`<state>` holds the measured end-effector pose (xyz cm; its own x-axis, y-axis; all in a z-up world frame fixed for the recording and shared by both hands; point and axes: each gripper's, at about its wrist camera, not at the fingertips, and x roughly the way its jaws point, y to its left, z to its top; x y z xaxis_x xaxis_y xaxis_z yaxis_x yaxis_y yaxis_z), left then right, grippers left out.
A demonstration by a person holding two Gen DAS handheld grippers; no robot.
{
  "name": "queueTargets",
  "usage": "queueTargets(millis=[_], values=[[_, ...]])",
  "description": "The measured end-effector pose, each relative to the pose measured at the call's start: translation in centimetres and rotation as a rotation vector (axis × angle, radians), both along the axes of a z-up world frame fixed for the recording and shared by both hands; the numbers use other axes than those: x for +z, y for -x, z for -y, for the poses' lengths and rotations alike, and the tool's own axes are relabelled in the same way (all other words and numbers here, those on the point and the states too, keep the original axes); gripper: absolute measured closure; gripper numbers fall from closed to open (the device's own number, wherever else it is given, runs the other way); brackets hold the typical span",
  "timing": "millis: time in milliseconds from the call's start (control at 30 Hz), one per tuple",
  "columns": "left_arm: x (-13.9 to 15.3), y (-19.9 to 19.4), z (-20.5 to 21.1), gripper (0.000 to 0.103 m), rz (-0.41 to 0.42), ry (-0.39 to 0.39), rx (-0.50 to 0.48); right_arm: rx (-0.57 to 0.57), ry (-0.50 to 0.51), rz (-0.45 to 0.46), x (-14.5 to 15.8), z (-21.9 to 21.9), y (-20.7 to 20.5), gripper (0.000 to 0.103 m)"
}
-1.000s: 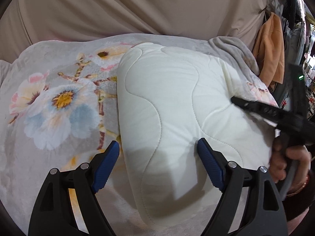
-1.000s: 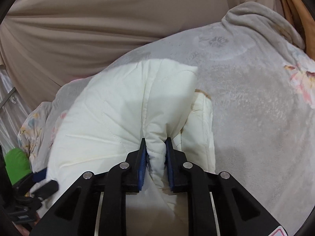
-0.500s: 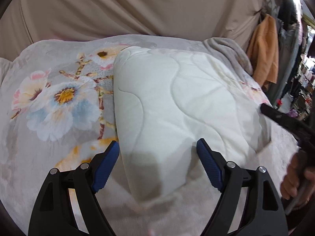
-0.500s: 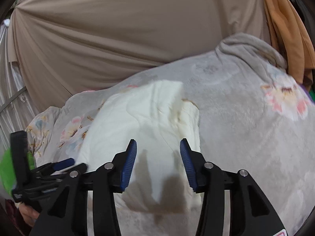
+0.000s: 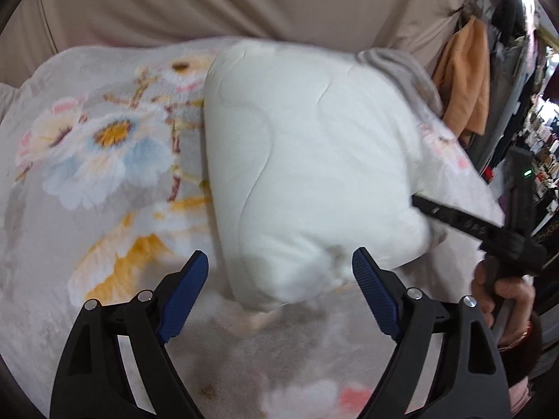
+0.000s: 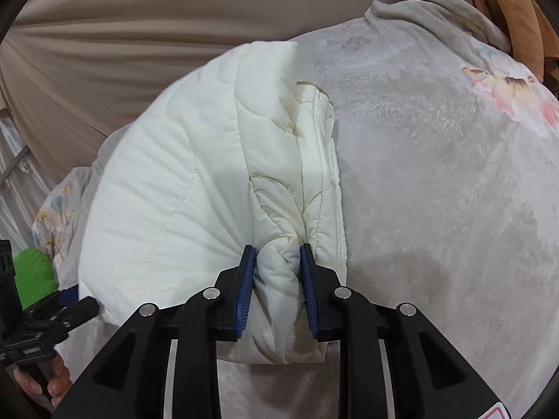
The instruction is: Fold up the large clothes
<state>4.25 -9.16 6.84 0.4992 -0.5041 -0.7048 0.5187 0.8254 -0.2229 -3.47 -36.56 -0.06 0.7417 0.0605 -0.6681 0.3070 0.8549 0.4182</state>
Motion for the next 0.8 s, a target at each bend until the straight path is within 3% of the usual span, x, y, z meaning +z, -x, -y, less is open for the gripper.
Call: queueTargets(millis=[133, 267, 367, 467, 567, 633, 700, 733, 800], values=[[3.6, -0.5, 0.4, 0.017, 0.110, 0.006, 0.025, -0.014, -0.002, 0.015, 2.1, -0.2, 0.7, 0.079], [4.4, -3.0, 2.9, 0.017, 0.150, -0.022, 0.040, -0.015, 0.083, 0.093, 6.6, -1.2, 0.4, 0.073], [3.4, -4.8, 5.2, 0.017, 0.163, -0.078, 0.049, 0.008, 0.166, 0.117, 8.9, -2.3, -1.7, 0.086], [1.5, -6.2, 6.5, 0.016, 0.121, -0.098, 0.056, 0.032, 0.198, 0.041, 7.9, -2.1, -5.3, 0.089], [0.6, -6.5, 6.6, 0.011, 0.128, -0.107, 0.080, 0.028, 0.198, -0.067, 4.1, -1.3, -8.1, 0.092], [0.4, -6.4, 6.8, 0.011, 0.134, -0.126, 0.081, 0.033, 0.110, -0.058, 2.5, -0.3, -8.2, 0.092], [0.4, -6.4, 6.7, 0.009, 0.133, -0.125, 0.085, 0.026, 0.061, -0.031, 3.0, 0.4, -7.3, 0.092], [0.4, -6.4, 6.6, 0.009, 0.129, -0.118, 0.087, 0.017, 0.055, -0.015, 3.4, 0.6, -6.6, 0.089], [0.4, -6.6, 6.3, 0.008, 0.119, -0.103, 0.093, -0.012, 0.058, 0.010, 4.5, 0.7, -5.1, 0.071]])
